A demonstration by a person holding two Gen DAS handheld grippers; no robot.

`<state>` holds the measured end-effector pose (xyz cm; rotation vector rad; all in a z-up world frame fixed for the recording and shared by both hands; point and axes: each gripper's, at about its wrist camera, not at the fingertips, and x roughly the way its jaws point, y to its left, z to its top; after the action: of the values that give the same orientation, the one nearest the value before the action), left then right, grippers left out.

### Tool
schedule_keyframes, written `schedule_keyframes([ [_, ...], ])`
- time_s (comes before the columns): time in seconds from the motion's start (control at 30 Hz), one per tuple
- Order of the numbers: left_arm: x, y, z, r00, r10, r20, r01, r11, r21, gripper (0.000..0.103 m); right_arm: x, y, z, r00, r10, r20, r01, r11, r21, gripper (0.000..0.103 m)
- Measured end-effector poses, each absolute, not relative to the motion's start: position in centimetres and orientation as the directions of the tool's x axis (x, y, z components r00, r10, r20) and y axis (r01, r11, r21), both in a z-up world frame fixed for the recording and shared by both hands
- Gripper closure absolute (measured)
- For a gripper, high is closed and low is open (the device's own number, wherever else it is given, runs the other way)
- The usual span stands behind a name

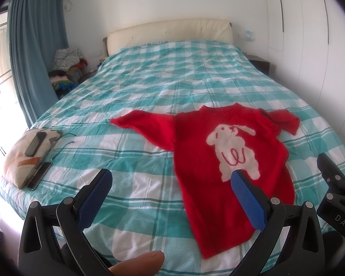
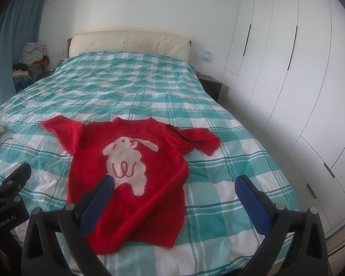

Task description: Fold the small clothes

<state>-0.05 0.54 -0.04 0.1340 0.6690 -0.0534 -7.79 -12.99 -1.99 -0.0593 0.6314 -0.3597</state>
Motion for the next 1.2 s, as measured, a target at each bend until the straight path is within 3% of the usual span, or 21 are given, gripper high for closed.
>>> schedule_keyframes([
  [1.2, -0.21, 0.53, -0.09, 0.784, -0.005, -0.621, 0.091, 0.990, 0.107, 0.000, -7.97, -13.81, -2.68, 0.734, -0.361, -0.575, 0.322, 0.931, -0.174, 0.000],
])
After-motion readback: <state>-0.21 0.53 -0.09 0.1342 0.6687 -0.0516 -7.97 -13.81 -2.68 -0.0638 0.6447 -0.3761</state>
